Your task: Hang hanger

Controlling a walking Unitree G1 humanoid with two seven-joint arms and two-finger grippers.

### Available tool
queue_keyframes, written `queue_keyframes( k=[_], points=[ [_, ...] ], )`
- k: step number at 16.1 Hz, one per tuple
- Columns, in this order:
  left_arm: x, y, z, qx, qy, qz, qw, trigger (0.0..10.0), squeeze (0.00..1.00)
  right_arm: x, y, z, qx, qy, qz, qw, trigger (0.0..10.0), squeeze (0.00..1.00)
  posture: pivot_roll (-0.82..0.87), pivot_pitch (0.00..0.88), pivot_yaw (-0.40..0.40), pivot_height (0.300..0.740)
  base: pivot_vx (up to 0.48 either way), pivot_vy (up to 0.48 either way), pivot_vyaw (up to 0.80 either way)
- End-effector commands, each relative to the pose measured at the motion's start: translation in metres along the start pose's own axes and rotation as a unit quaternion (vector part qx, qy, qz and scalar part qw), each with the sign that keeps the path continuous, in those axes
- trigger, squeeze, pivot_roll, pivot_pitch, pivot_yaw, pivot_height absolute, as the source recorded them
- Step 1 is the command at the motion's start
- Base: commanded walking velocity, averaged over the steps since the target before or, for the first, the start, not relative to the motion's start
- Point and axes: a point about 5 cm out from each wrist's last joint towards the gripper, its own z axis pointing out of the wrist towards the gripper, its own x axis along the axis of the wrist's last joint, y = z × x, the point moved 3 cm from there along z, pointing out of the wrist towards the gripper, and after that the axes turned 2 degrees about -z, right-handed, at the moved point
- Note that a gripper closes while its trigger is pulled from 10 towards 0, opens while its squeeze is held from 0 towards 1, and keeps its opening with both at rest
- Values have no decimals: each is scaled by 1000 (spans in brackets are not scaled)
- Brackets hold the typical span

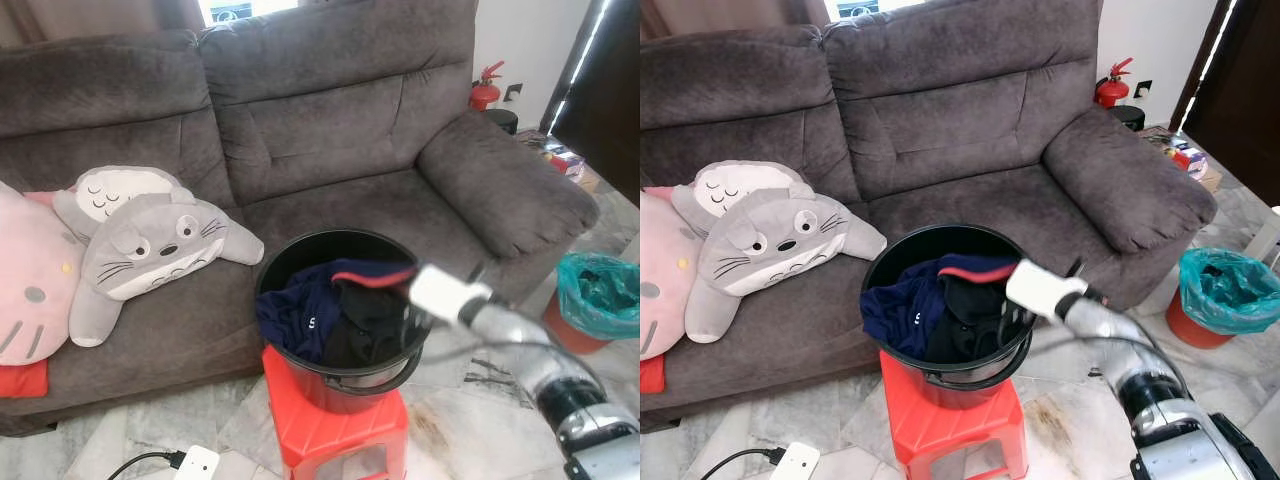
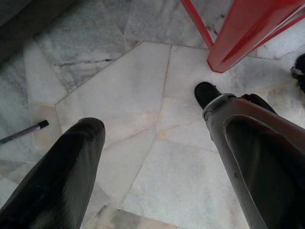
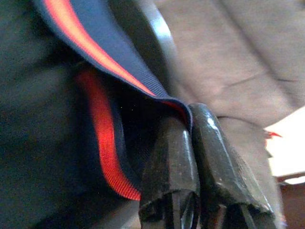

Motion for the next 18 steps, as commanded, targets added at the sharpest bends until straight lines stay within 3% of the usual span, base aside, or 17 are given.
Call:
queue_keyframes(
  k=[1, 2, 3, 4, 6, 7, 10, 12, 14, 18],
  points=[
    [-3, -8, -1, 13, -4, 6, 1000, 10000, 0, 15, 17, 5, -47, 22, 15, 999, 0, 0, -259, 0, 103, 740, 0, 0, 0],
    [-3, -8, -1, 13, -4, 7, 1000, 10000, 0, 25, 29, 5, -84, 39, 35, 995, 0, 0, -258, 0, 104, 740, 0, 0, 0],
    [-3, -8, -1, 13, -4, 7, 1000, 10000, 0, 42, 39, 6, -113, 70, 79, 988, 10000, 0, -261, 0, 105, 740, 0, 0, 0],
    [-4, -8, -1, 12, -5, 7, 1000, 10000, 0, 56, 40, 6, -118, 92, 110, 983, 10000, 0, -263, 0, 106, 740, 0, 0, 0],
    [-4, -7, -1, 8, -6, 8, 1000, 10000, 0, 67, 39, 4, -127, 110, 113, 979, 10000, 0, -264, 0, 105, 740, 0, 0, 0],
    [-4, -7, -1, 7, -6, 7, 1000, 10000, 0, 84, 41, 0, -147, 135, 170, 965, 10000, 0, -267, 0, 103, 740, 0, 0, 0],
    [-5, -5, -1, 3, -6, 6, 1000, 10000, 0, 101, 51, -16, -190, 154, 241, 939, 10000, 0, -269, 0, 102, 740, 0, 0, 0],
    [-5, -4, -1, -2, -6, 8, 1000, 10000, 0, 83, 78, -34, -245, 117, 226, 935, 10000, 0, -282, 0, 108, 740, 0, 0, 0],
    [-4, -4, -1, -3, -5, 8, 1000, 10000, 0, 73, 104, -41, -266, 100, 187, 941, 10000, 0, -296, 0, 110, 740, 0, 0, 0],
    [-3, -5, -1, -2, -5, 5, 1000, 10000, 0, 79, 169, -50, -319, 95, 127, 935, 10000, 0, -304, 0, 113, 740, 0, 0, 0]
  ],
)
